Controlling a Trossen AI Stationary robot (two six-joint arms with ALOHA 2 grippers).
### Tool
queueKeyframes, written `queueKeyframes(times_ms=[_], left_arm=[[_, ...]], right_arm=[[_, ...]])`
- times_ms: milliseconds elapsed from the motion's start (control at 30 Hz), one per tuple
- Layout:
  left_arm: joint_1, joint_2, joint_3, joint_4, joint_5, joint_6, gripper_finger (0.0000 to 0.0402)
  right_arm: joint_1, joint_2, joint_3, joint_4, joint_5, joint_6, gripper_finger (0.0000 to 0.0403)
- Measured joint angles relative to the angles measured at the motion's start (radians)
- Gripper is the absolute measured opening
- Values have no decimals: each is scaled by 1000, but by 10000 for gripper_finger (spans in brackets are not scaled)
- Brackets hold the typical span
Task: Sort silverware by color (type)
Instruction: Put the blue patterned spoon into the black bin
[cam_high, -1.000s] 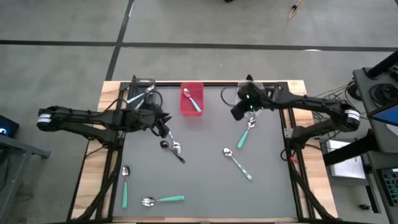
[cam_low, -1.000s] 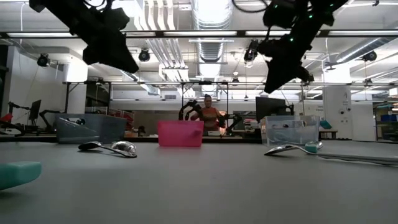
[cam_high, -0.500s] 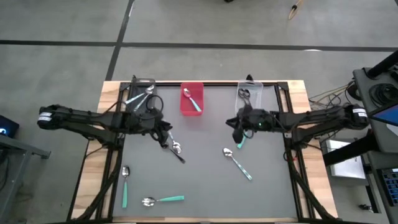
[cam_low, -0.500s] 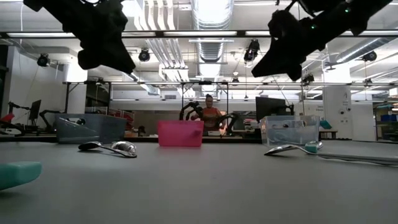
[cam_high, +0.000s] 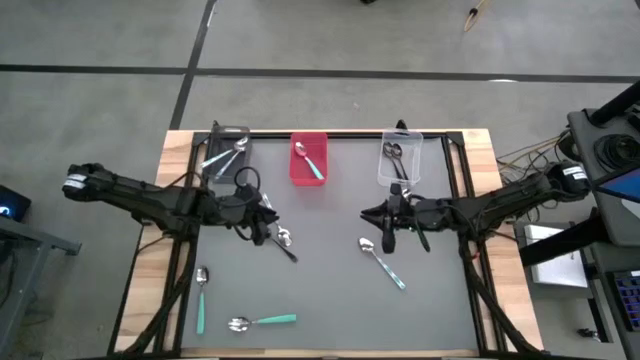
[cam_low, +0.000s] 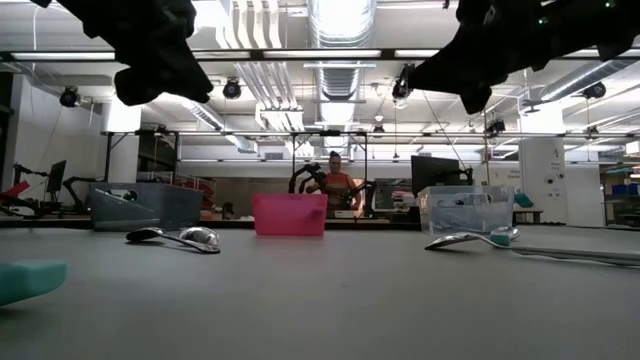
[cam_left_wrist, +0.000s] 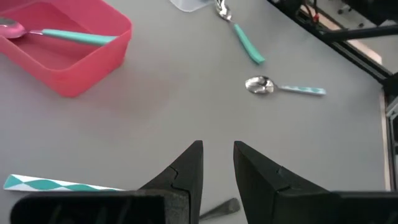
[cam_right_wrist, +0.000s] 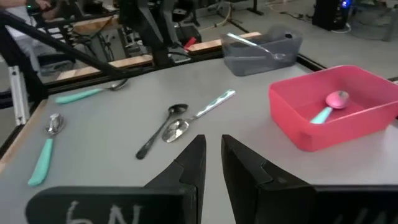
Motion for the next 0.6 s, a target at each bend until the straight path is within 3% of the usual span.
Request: queueKeyframes(times_ms=[333,600], left_arm=[[-3,52,0,181,20,80,71],[-3,138,35,36,99,307,71]], right_arm=[[25,0,-1,-5,2,5,43],[25,0,-1,-14,1,26,43]])
